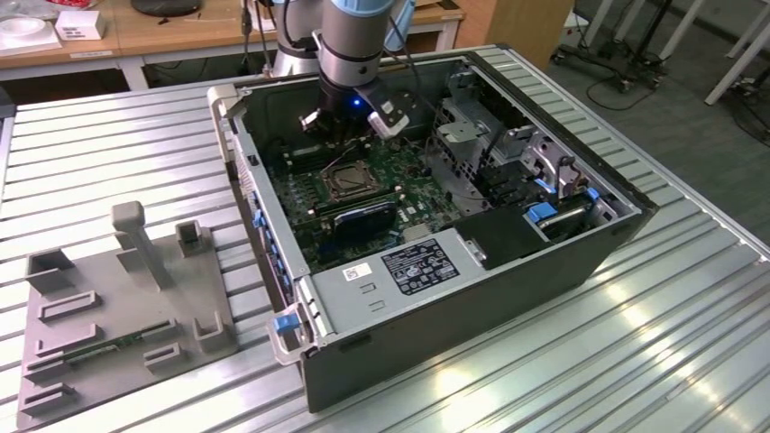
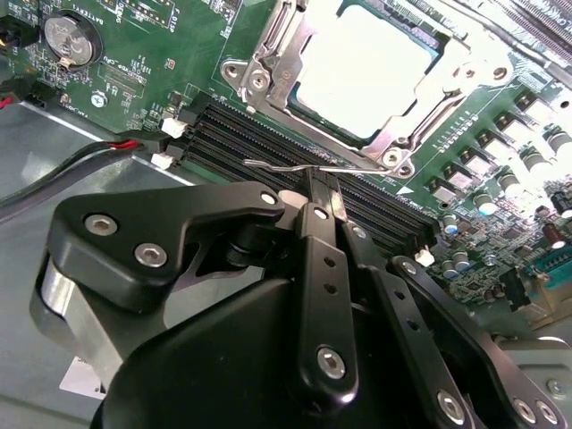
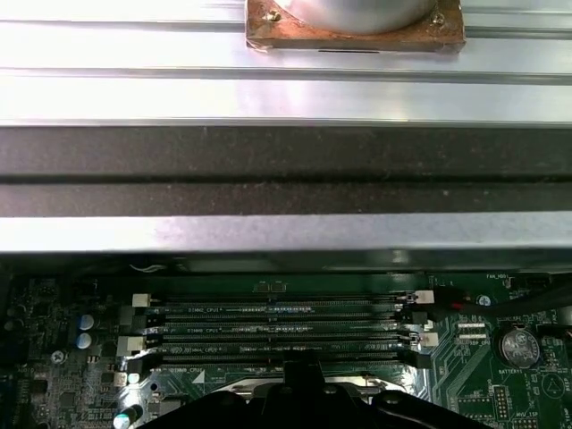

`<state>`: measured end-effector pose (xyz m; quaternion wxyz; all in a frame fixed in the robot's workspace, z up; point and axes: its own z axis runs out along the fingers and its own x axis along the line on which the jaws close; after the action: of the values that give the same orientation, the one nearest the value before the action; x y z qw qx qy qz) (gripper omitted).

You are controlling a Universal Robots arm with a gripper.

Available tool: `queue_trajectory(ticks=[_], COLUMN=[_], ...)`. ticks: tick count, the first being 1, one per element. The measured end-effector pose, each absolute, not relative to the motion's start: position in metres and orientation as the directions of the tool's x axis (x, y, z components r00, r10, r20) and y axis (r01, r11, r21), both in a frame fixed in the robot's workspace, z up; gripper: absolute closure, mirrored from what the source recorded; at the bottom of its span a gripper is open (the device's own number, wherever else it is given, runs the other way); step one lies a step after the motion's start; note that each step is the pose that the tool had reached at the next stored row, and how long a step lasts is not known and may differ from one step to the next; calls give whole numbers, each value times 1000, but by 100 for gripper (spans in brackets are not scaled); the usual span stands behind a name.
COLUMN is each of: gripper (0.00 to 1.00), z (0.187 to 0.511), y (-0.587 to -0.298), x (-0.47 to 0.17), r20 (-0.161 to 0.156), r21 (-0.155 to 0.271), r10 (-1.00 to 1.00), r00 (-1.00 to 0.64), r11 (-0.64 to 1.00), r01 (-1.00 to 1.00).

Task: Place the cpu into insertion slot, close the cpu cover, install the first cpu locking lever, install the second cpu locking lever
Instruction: 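Install the first cpu locking lever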

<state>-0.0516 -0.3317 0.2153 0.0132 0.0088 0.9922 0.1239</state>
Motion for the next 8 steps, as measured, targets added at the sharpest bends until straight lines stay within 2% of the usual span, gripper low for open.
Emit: queue_trajectory(ticks=[8], gripper=[89], z=[211], y=[-332], x=[-52], r20=[-24], r21=[246], r10=[21], r00=[-999], r11=[969], r01=[14])
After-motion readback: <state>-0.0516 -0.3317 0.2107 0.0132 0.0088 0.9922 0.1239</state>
